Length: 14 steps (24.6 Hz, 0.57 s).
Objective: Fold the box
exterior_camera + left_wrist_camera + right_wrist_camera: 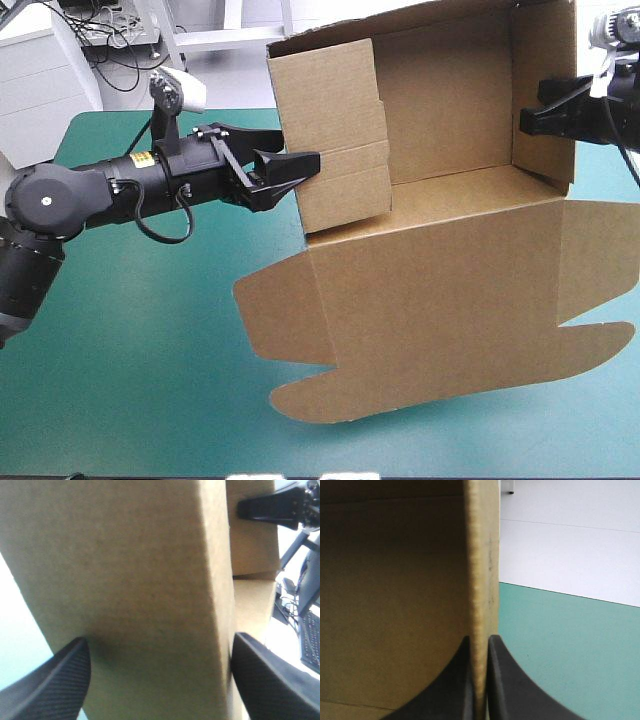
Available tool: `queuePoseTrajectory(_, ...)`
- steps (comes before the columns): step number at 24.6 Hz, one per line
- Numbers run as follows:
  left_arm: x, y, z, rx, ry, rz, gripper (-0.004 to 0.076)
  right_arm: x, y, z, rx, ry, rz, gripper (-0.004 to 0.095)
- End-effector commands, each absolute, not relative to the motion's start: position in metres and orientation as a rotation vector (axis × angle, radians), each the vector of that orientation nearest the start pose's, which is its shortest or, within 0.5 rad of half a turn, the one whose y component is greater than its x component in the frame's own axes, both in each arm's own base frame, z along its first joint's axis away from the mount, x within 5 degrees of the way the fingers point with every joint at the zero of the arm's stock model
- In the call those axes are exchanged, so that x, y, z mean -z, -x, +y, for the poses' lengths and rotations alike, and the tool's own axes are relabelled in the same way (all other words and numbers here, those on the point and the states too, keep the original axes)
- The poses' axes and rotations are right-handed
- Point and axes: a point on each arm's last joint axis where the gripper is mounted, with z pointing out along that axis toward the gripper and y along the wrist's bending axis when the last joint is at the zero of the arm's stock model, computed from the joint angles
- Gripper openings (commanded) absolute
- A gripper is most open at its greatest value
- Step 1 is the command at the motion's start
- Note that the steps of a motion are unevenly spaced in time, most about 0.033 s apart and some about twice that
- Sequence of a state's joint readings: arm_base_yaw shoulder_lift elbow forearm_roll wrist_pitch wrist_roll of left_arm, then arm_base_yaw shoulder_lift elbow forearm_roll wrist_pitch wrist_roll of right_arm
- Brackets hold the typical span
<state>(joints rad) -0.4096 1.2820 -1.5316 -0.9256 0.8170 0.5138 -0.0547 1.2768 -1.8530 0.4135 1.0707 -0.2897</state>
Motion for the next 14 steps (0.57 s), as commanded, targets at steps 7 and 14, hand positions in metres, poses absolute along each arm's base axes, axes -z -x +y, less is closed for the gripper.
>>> queuePoseTrajectory(7,-0.52,-0.228,-0.168,0.874,-0.543,1.74,0.052,-0.562,-0.215,0.018,-0.296,0.163,1.797,0.0)
queuePoseTrajectory(14,-0.511,-0.234,-0.178,0.727,-0.541,1.824,0.0518,-0.548,-0.235,0.04,-0.288,0.184,1.873,0.0)
